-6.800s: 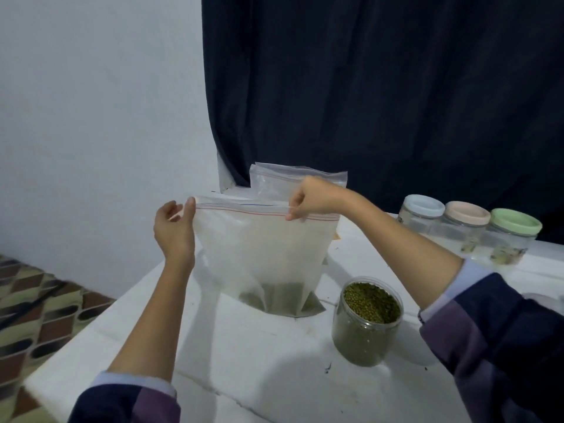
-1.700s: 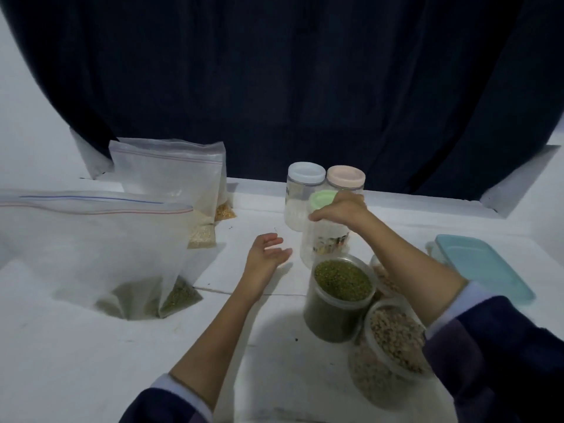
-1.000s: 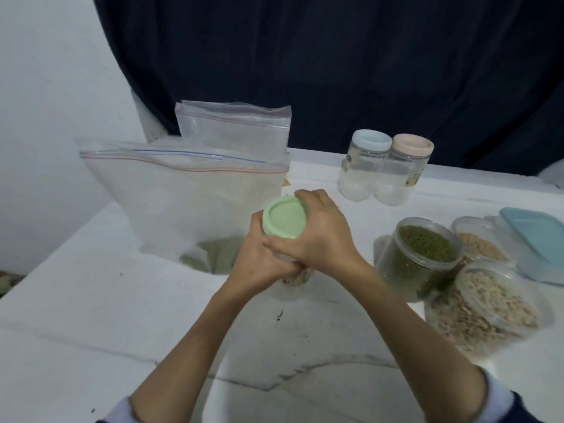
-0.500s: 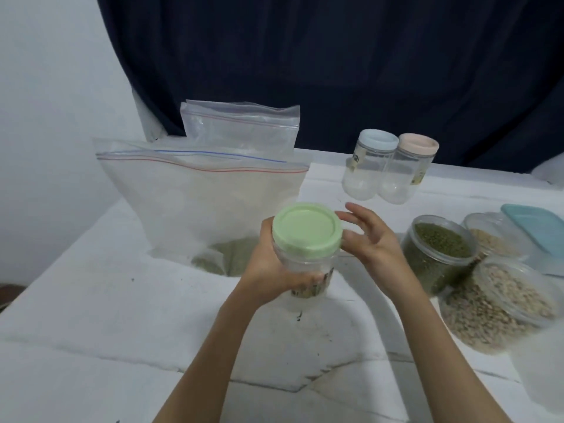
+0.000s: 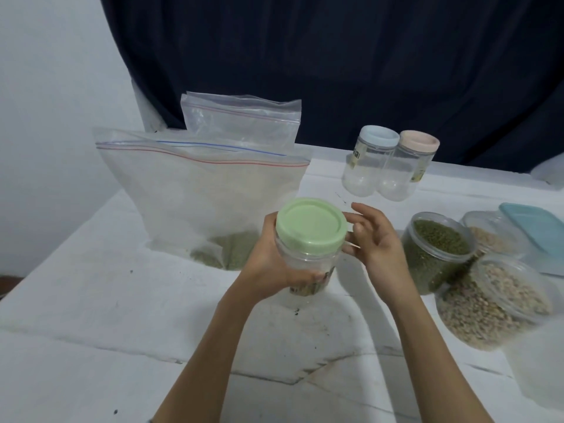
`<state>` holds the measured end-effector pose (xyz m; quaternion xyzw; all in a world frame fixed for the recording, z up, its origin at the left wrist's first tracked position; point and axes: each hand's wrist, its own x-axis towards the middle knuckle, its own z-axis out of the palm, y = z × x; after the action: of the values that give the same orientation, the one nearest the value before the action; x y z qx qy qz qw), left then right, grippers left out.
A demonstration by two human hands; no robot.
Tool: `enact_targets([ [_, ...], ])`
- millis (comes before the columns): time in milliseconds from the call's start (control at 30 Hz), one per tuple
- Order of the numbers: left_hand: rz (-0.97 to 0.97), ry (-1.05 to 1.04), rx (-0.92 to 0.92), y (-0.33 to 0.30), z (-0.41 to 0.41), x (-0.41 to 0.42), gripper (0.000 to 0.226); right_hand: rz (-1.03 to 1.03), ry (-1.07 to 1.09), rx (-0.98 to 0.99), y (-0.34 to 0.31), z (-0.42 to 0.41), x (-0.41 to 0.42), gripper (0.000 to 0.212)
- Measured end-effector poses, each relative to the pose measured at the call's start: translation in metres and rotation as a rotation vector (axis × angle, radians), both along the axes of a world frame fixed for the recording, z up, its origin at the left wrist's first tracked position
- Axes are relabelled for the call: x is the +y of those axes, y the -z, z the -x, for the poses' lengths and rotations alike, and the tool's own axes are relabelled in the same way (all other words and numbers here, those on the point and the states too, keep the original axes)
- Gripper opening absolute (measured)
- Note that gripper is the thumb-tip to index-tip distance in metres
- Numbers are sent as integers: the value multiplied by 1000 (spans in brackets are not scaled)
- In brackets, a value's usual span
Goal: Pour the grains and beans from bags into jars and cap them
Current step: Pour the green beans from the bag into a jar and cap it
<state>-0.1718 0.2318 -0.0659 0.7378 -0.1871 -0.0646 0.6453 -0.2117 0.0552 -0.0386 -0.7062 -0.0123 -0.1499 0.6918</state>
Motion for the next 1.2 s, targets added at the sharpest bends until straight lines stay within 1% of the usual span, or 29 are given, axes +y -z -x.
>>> enact_targets([
  [33, -5, -4, -2, 0, 1, 0, 101, 24, 46, -9, -1, 2, 3, 38],
  [67, -12, -9, -5, -1, 2, 0, 101, 62, 79, -31, -4, 2, 7, 40],
  [100, -17, -14, -7, -1, 2, -1, 102, 127, 87, -55, -10, 4, 13, 49],
  [133, -19, -19, -8, -1, 3, -1, 103, 221, 72, -72, -17, 7, 21, 63],
  [167, -18, -24, -6, -1, 3, -1, 103, 368, 58, -71, -26, 8, 30, 78],
  [200, -16, -30, -5, -1, 4, -1, 102, 557, 50, -64, -34, 9, 37, 91],
  [233, -13, -35, -4, -2, 5, -1, 100, 766, 51, -52, -39, 8, 43, 99],
  [267, -13, -37, -6, -3, 6, -2, 97, 941, 64, -32, -44, 8, 48, 103],
  [300, -12, -37, -10, -4, 7, -2, 96, 1034, 76, -17, -47, 7, 52, 102],
  [333, -12, -39, -18, -4, 8, -2, 95, 1043, 84, -29, -50, 6, 54, 100],
  [367, -13, -41, -27, -4, 8, -2, 94, 986, 86, -79, -51, 5, 54, 95],
  [433, -13, -39, -35, -3, 8, -1, 96, 737, 104, -222, -58, 5, 52, 79],
  [500, -24, -45, -35, -1, 7, -1, 99, 362, 187, -321, -66, 3, 40, 57],
  [533, -26, -49, -33, 0, 7, -2, 99, 125, 208, -316, -70, 3, 31, 47],
  [567, -23, -51, -25, 0, 7, -2, 99, -139, 184, -254, -71, 2, 22, 42],
  [600, -18, -53, -16, 0, 8, -3, 100, -398, 122, -154, -67, -1, 9, 45],
  [633, -9, -55, -14, 0, 9, -3, 99, -592, 78, -49, -60, -4, -3, 54],
  [667, -6, -58, -16, 0, 9, -3, 98, -689, 62, 57, -52, -6, -12, 61],
  [700, -5, -60, -19, 0, 10, -4, 99, -716, 65, 156, -40, -8, -18, 60],
  [733, -2, -62, -19, 0, 10, -4, 101, -699, 90, 251, -24, -13, -22, 52],
  [767, 5, -66, -15, 2, 10, -4, 103, -642, 154, 338, -9, -17, -24, 45],
  [833, 20, -78, -9, 5, 11, -4, 104, -492, 296, 488, 20, -24, -24, 46],
  [900, 45, -95, -5, 8, 14, -4, 99, -323, 367, 551, 46, -30, -23, 39],
  [933, 62, -111, -10, 10, 16, -5, 97, -227, 384, 560, 56, -31, -22, 34],
  [967, 81, -133, -21, 11, 18, -6, 96, -104, 396, 557, 62, -31, -20, 34],
  [1067, 126, -222, -65, 13, 25, -11, 93, 457, 440, 485, 67, -30, -21, 53],
  [1100, 131, -242, -81, 14, 26, -13, 92, 579, 450, 443, 67, -30, -23, 57],
  [1200, 142, -265, -104, 19, 27, -15, 92, 751, 422, 411, 67, -35, -26, 59],
])
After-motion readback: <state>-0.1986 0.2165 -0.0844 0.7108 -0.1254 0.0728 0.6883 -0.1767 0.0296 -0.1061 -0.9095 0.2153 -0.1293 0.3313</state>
